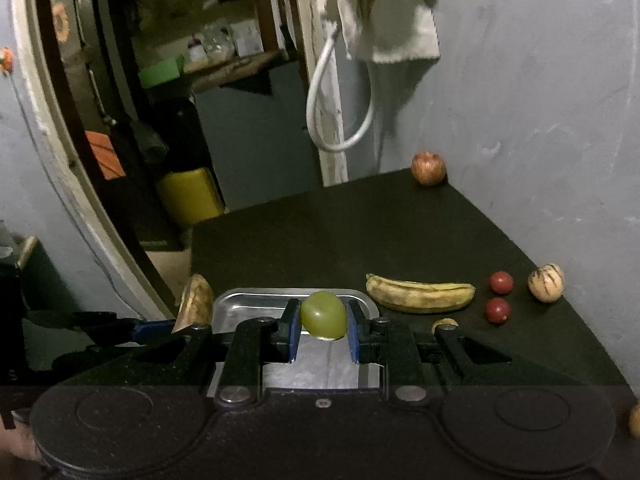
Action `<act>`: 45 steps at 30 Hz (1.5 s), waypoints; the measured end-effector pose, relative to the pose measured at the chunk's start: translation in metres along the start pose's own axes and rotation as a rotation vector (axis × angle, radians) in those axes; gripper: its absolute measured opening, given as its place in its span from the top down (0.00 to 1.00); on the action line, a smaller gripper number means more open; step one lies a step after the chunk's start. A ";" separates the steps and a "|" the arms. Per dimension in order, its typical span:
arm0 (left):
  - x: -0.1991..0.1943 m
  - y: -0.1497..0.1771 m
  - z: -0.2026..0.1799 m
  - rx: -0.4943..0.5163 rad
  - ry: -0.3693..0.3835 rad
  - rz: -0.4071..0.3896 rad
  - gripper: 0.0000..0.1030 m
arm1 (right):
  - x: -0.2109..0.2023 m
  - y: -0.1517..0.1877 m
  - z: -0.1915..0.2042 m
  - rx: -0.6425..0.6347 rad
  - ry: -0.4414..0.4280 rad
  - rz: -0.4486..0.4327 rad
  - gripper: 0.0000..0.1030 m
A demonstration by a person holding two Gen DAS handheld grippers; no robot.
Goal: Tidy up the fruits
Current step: 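Carry the banana in the left gripper while the right gripper carries the grape over the tray, then lower the green grape into the tray and open the right gripper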
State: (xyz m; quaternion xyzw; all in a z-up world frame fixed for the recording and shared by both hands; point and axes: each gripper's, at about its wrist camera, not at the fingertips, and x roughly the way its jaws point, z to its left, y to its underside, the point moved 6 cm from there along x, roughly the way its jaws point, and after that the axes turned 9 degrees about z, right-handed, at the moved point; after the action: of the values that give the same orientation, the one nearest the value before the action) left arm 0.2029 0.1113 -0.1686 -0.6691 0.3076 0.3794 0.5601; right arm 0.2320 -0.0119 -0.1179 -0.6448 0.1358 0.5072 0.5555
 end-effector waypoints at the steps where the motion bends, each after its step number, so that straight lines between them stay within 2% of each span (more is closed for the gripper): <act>1: 0.007 -0.003 0.001 0.002 0.005 0.005 0.67 | 0.009 -0.002 -0.001 0.000 0.007 0.009 0.76; 9: 0.045 -0.012 0.009 0.002 0.012 0.050 0.67 | 0.072 -0.009 -0.004 -0.003 0.026 0.083 0.76; 19: 0.066 -0.007 0.016 -0.011 0.009 0.098 0.68 | 0.125 -0.005 0.004 -0.031 0.029 0.163 0.76; 31: 0.081 -0.001 0.020 -0.044 0.017 0.139 0.67 | 0.149 0.002 -0.001 -0.043 0.044 0.211 0.76; 45: 0.084 -0.003 0.019 -0.043 0.019 0.136 0.66 | 0.159 0.010 -0.004 -0.037 0.041 0.240 0.76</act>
State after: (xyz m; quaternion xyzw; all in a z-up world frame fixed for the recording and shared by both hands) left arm 0.2458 0.1318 -0.2400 -0.6624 0.3493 0.4167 0.5154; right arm 0.2976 0.0426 -0.2521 -0.6443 0.2141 0.5592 0.4758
